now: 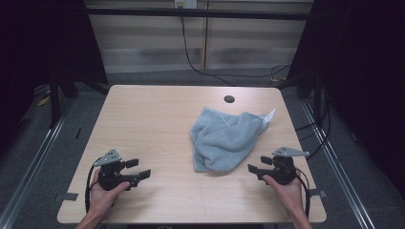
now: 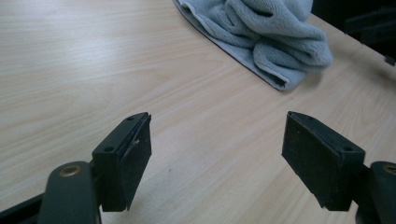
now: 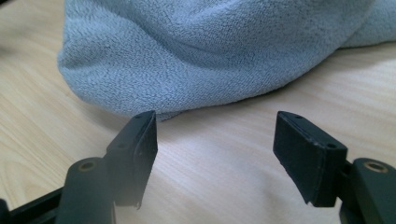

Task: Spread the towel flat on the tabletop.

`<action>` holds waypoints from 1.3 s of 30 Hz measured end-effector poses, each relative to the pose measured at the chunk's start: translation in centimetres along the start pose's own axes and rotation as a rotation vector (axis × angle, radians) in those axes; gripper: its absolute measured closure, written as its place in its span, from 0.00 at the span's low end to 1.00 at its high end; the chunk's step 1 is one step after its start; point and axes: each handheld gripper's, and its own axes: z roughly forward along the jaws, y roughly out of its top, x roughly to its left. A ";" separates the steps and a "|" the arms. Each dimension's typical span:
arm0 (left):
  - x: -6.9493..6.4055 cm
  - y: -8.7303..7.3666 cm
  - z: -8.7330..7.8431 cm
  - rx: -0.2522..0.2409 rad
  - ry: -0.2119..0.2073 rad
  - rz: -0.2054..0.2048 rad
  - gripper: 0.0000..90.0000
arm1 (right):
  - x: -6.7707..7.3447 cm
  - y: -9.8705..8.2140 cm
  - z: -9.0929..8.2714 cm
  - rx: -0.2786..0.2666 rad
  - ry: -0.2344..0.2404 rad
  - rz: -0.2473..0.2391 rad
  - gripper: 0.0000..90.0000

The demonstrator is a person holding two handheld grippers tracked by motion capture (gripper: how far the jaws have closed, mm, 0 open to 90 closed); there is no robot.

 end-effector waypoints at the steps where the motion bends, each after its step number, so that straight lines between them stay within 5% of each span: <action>1: 0.0 0.0 0.0 0.000 0.000 0.000 0.26 | 0.0 0.0 0.0 0.000 0.000 0.000 0.33; 7: -0.5 0.2 0.2 0.005 -0.003 0.031 0.27 | -0.5 3.0 0.6 -0.029 0.041 0.004 0.30; 13: -0.4 0.2 0.2 0.011 -0.008 0.038 0.27 | -0.8 5.8 3.1 -0.035 0.094 -0.016 0.35; 23: -0.2 0.2 0.1 0.001 -0.011 0.017 0.27 | -0.7 8.3 6.1 0.008 0.083 -0.084 0.30; 32: -0.1 0.2 0.0 0.007 -0.004 0.020 0.27 | -2.1 6.5 10.3 0.098 0.050 -0.042 0.27; 39: -0.3 0.2 0.0 0.000 -0.007 0.025 0.27 | -1.5 5.6 10.3 0.133 0.028 -0.069 0.51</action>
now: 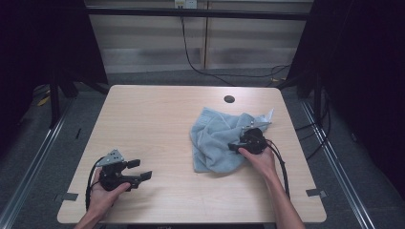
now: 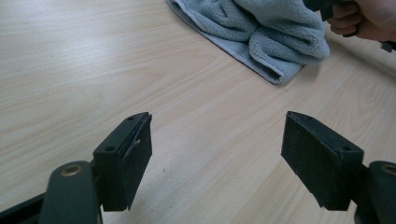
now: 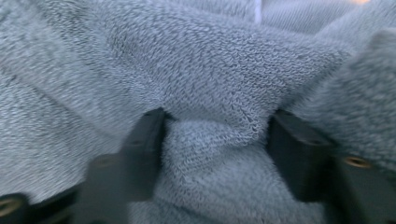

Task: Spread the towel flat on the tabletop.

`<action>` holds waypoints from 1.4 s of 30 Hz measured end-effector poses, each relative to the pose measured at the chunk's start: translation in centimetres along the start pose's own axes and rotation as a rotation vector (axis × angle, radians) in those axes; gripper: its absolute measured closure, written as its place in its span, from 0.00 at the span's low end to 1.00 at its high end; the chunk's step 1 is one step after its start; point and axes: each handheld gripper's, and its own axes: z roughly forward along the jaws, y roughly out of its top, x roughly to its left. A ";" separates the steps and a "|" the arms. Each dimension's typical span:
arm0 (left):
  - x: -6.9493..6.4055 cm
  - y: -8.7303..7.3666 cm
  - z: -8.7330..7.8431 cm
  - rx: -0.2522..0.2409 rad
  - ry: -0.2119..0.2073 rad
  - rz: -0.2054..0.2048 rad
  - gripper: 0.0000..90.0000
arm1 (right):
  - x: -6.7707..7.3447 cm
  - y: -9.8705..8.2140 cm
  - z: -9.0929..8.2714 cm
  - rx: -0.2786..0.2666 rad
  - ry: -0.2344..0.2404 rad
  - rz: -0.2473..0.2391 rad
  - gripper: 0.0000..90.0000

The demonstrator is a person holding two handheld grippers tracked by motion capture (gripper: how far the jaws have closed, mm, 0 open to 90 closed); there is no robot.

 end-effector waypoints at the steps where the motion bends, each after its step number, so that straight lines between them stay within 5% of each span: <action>1: -0.1 0.0 -0.1 -0.008 -0.012 0.002 0.28 | 0.2 -0.2 -0.1 -0.002 0.006 -0.002 0.55; 8: -0.1 0.1 -0.1 -0.007 -0.023 -0.002 0.32 | 1.8 -0.8 -0.3 0.012 0.077 -0.023 0.66; 29: -0.4 0.3 0.3 0.014 -0.016 -0.014 0.41 | 9.2 -3.0 -1.0 0.019 0.197 -0.103 0.66; 36: -0.8 1.0 0.3 -0.023 -0.039 -0.021 0.51 | 12.0 -3.9 -1.7 0.033 0.292 -0.116 0.60; 41: -1.6 2.9 1.1 -0.037 -0.051 0.012 0.55 | 11.5 -3.0 -2.8 0.017 0.306 -0.104 0.50; 42: -1.5 3.7 1.8 -0.027 -0.062 0.017 0.56 | 10.9 -2.3 -3.7 -0.020 0.295 -0.098 0.49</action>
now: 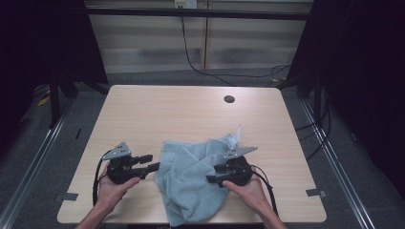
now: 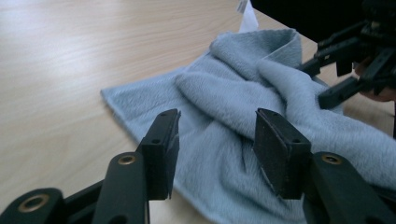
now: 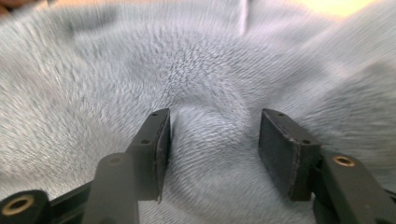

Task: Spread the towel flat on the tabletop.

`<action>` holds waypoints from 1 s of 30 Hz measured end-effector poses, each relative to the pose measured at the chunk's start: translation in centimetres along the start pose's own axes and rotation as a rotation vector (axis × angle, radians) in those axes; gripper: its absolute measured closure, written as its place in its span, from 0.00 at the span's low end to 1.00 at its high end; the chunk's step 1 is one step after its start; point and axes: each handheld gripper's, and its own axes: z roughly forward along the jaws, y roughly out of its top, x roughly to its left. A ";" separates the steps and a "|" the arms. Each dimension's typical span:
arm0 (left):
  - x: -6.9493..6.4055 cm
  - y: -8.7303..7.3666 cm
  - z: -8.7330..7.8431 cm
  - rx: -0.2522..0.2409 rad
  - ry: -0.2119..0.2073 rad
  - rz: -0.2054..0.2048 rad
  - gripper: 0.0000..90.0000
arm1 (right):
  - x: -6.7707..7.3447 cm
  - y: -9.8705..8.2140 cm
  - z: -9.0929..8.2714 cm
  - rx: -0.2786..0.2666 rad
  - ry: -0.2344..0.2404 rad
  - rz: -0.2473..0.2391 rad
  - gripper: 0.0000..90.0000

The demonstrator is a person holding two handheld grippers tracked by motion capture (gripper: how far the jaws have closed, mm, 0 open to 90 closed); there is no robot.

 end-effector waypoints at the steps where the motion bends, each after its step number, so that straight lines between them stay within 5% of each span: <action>1: 0.0 0.0 0.0 0.000 0.000 0.000 0.56 | -0.3 0.3 -0.5 -0.023 -0.006 0.001 0.49; 8: 1.3 2.7 4.0 0.022 0.007 -0.014 0.58 | -2.3 2.9 -2.8 -0.146 -0.051 0.004 0.53; 12: 1.8 2.6 6.9 0.075 0.007 -0.031 0.53 | -3.8 4.5 -1.3 -0.099 -0.117 -0.028 0.53; 16: 1.8 1.6 8.7 0.144 -0.012 -0.040 0.40 | -6.1 4.2 2.4 -0.005 -0.156 0.015 0.39; 24: 1.2 0.7 10.8 0.196 -0.033 -0.049 0.32 | -6.5 1.8 4.4 -0.046 -0.186 0.044 0.29; 28: 0.3 0.4 11.2 0.200 -0.051 0.004 0.45 | -5.7 1.7 4.6 -0.012 -0.200 0.011 0.29; 30: -0.1 0.3 11.3 0.210 -0.089 0.039 0.65 | -5.2 1.7 4.7 0.009 -0.229 -0.009 0.34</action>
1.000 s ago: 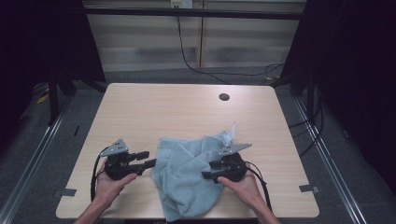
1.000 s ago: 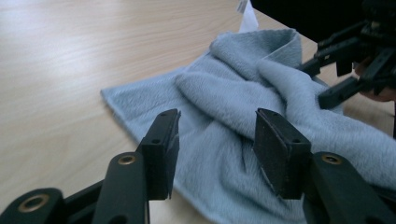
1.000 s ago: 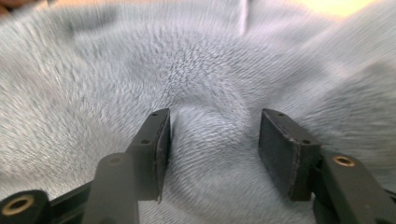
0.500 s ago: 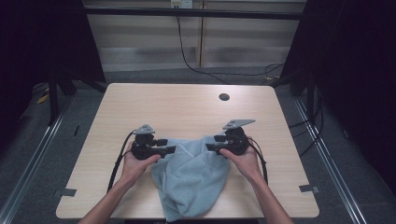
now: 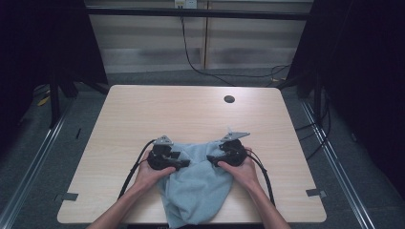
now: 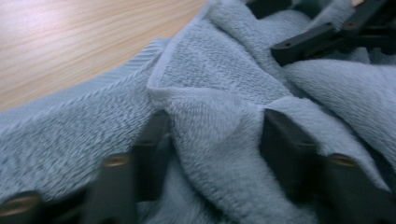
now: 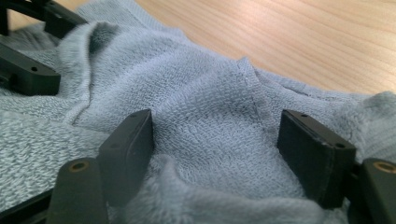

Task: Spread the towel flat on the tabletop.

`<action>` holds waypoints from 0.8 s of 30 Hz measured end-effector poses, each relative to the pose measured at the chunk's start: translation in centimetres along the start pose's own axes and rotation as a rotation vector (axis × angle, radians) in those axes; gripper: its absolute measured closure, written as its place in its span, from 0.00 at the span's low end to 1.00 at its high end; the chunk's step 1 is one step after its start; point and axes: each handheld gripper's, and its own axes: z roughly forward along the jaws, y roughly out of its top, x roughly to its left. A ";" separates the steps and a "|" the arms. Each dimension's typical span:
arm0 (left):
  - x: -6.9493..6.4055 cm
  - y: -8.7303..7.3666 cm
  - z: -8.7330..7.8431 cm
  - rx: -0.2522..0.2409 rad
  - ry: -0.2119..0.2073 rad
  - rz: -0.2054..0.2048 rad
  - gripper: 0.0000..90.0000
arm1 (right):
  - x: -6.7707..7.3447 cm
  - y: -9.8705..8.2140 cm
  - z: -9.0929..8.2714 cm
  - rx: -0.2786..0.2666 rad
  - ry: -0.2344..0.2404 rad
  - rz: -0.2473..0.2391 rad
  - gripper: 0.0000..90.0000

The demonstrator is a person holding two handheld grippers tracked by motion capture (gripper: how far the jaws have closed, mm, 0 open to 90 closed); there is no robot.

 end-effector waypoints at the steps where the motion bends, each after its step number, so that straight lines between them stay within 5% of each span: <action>1: -0.2 0.0 0.1 0.003 0.000 0.012 0.73 | 0.2 0.1 0.0 0.010 -0.002 -0.015 0.39; 3: -0.5 0.0 0.0 0.005 -0.001 0.033 0.86 | 0.8 0.2 -0.3 0.014 0.007 -0.039 0.61; 4: -0.5 0.1 -0.2 0.004 -0.001 0.040 0.86 | 0.8 0.2 -0.3 0.014 0.007 -0.039 0.61; 5: -0.4 0.1 -0.3 0.001 -0.001 0.045 0.89 | 0.8 0.4 -0.5 0.010 0.008 -0.048 0.76; 8: -0.1 0.5 -1.5 -0.057 0.005 0.025 0.90 | 0.3 0.5 -0.8 -0.015 0.040 -0.016 0.87; 13: 0.7 1.3 -4.2 -0.182 0.012 -0.036 0.91 | -1.4 1.8 -3.0 -0.120 0.034 0.062 0.90; 15: 1.4 1.7 -5.6 -0.237 0.007 -0.080 0.91 | -2.3 3.3 -5.1 -0.178 -0.013 0.076 0.91; 18: 2.0 2.5 -7.9 -0.315 0.028 -0.094 0.91 | -3.1 4.4 -6.7 -0.217 -0.039 0.095 0.92; 20: 1.6 3.8 -9.1 -0.349 0.035 -0.072 0.91 | -3.6 5.7 -8.1 -0.264 -0.013 0.094 0.93; 22: 1.0 5.5 -10.1 -0.372 0.072 -0.037 0.91 | -2.9 8.2 -9.2 -0.279 -0.079 0.042 0.93; 24: 0.8 7.2 -11.2 -0.409 0.097 -0.021 0.91 | -2.9 9.0 -9.5 -0.291 -0.085 0.036 0.93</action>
